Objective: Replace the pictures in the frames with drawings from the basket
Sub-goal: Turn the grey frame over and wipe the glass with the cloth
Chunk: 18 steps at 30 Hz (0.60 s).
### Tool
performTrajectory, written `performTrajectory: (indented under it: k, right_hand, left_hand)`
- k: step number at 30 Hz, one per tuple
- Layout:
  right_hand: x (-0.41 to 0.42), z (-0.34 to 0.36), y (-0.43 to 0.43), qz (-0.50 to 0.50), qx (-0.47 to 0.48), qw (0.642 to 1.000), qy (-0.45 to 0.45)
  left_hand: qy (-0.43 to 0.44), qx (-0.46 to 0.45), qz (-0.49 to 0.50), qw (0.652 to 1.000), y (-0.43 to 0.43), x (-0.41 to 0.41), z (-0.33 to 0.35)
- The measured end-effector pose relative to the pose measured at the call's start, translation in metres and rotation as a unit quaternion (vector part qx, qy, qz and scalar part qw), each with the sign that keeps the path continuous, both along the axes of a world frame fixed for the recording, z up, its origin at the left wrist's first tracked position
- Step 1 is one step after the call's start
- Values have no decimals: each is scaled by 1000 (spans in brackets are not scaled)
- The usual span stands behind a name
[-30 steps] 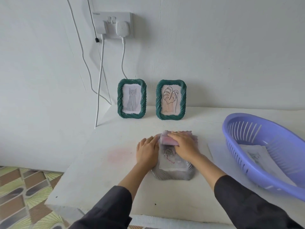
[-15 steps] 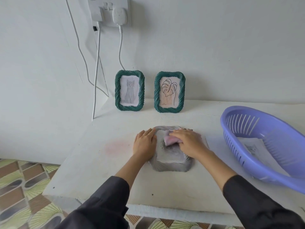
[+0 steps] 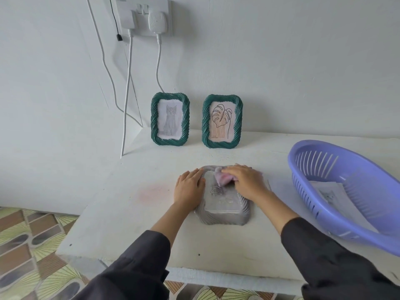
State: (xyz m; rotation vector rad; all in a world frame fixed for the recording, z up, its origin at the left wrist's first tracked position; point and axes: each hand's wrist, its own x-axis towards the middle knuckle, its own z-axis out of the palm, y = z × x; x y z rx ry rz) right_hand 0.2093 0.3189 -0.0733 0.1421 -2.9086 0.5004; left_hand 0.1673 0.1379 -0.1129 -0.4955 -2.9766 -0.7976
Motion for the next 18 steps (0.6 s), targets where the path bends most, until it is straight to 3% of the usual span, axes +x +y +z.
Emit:
performTrajectory:
  k: [6, 13, 18]
  right_hand:
    - [27, -6, 8, 112, -2, 992, -50]
    - [-1, -4, 0, 15, -11, 1000, -11]
    - [41, -15, -8, 109, -20, 994, -23]
  left_hand:
    - [-3, -5, -1, 1000, -1, 0, 0]
    - [-6, -8, -1, 1000, 0, 1, 1]
    - [-3, -6, -1, 1000, -1, -2, 0]
